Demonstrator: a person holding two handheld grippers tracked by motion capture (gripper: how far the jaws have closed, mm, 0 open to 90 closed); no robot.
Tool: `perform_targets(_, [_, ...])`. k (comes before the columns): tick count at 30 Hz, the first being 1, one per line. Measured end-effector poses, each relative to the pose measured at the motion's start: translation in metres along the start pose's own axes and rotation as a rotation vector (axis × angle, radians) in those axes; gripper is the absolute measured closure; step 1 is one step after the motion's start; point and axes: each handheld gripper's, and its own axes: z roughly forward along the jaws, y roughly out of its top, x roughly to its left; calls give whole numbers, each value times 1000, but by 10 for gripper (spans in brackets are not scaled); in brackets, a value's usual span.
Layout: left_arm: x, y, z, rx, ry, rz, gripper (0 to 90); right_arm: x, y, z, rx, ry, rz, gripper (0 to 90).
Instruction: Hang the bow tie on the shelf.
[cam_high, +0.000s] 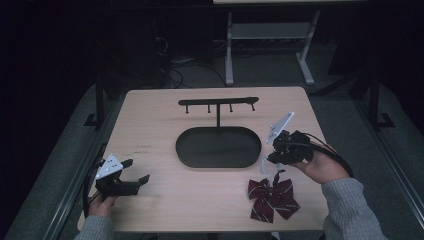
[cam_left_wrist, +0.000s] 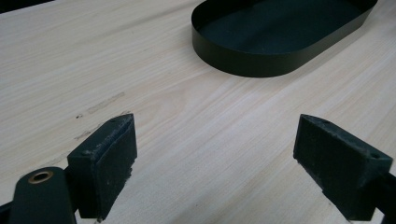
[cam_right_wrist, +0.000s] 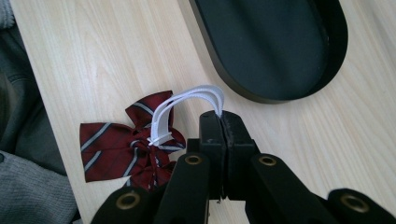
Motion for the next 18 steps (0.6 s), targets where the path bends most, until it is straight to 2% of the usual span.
perform_targets(7, [0,0,0,-9,0,1,129,1,7,-3,-9,1,-20,883])
perform_targets(12, [0,0,0,-10,-1,0,129,3,17,-7,-19,-9,-51,883])
perform_targets(18, [1,0,-2,-9,1,-2,129,3,26,-11,-24,-3,-61,883])
